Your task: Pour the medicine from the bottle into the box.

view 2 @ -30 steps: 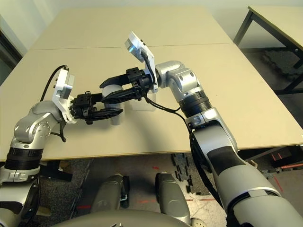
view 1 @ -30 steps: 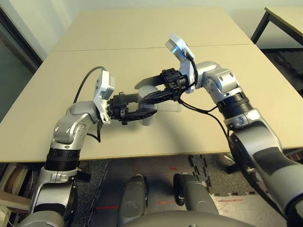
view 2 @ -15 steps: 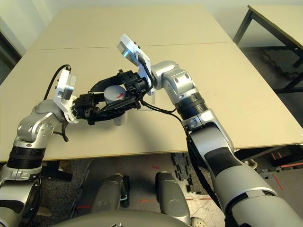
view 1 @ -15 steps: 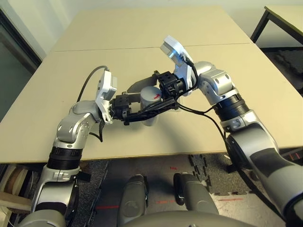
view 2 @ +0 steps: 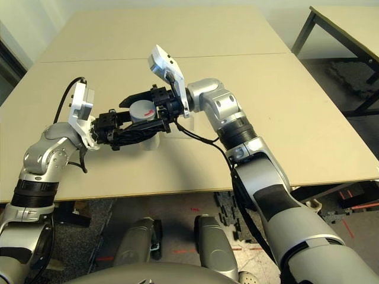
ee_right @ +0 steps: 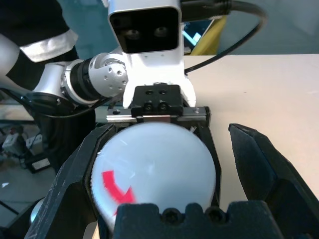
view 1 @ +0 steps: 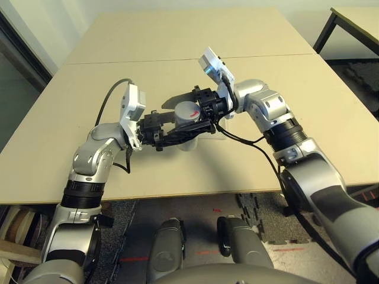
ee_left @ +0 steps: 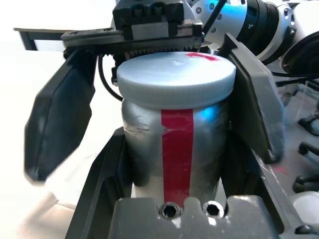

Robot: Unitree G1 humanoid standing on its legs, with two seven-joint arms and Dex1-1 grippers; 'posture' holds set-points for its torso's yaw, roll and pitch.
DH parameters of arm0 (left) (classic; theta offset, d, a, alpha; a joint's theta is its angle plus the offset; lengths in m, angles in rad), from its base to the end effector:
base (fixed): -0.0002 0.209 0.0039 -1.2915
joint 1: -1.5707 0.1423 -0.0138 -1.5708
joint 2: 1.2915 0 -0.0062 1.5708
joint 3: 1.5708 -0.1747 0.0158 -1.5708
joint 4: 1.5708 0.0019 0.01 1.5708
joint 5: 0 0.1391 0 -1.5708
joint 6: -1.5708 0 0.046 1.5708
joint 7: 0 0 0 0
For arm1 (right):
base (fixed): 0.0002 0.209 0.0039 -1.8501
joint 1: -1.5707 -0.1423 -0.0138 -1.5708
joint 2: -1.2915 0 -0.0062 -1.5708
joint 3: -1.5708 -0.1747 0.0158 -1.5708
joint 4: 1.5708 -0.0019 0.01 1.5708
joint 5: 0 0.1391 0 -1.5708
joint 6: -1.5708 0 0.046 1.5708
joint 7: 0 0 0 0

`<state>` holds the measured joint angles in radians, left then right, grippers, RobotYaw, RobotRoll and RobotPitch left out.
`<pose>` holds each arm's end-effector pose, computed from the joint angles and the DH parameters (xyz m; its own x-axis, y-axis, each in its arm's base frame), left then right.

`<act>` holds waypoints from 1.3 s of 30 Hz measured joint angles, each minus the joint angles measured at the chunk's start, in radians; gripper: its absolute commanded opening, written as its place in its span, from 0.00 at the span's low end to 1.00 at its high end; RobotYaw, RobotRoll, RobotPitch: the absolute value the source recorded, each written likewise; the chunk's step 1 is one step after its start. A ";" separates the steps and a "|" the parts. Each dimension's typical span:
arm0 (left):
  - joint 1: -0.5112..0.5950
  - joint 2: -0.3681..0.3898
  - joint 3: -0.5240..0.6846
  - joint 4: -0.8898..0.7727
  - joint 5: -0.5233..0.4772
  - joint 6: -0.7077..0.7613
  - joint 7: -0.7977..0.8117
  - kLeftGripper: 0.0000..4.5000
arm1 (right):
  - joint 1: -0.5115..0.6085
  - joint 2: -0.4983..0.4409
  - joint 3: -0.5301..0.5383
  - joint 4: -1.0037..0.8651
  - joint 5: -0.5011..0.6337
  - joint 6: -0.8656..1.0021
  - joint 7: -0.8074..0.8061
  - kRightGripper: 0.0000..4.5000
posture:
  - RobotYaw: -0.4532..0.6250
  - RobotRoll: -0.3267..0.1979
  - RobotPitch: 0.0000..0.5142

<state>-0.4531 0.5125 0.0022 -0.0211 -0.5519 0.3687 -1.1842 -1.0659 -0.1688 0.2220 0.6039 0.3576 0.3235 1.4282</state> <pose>0.2713 0.2064 0.1681 0.2369 -0.9708 0.0366 0.9680 0.2391 0.0765 0.3440 -0.0810 0.2130 -0.2128 0.9742 -0.0751 -0.9748 -0.2170 -0.0521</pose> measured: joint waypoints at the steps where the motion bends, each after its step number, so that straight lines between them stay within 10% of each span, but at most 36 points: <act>1: 0.000 0.000 0.003 0.000 0.000 0.000 0.003 0.58 | -0.007 -0.001 -0.001 0.012 0.000 -0.006 0.000 1.00 | 0.46 0.62 0.18; 39: 0.030 0.002 0.031 0.022 -0.003 -0.029 0.020 0.58 | 0.067 -0.225 -0.158 -0.205 0.095 0.183 -0.028 1.00 | 0.42 0.62 0.17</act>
<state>-0.4229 0.5149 0.0336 0.0013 -0.5545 0.3401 -1.1640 -0.9984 -0.3936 0.0639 0.3988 0.4527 0.5069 1.4000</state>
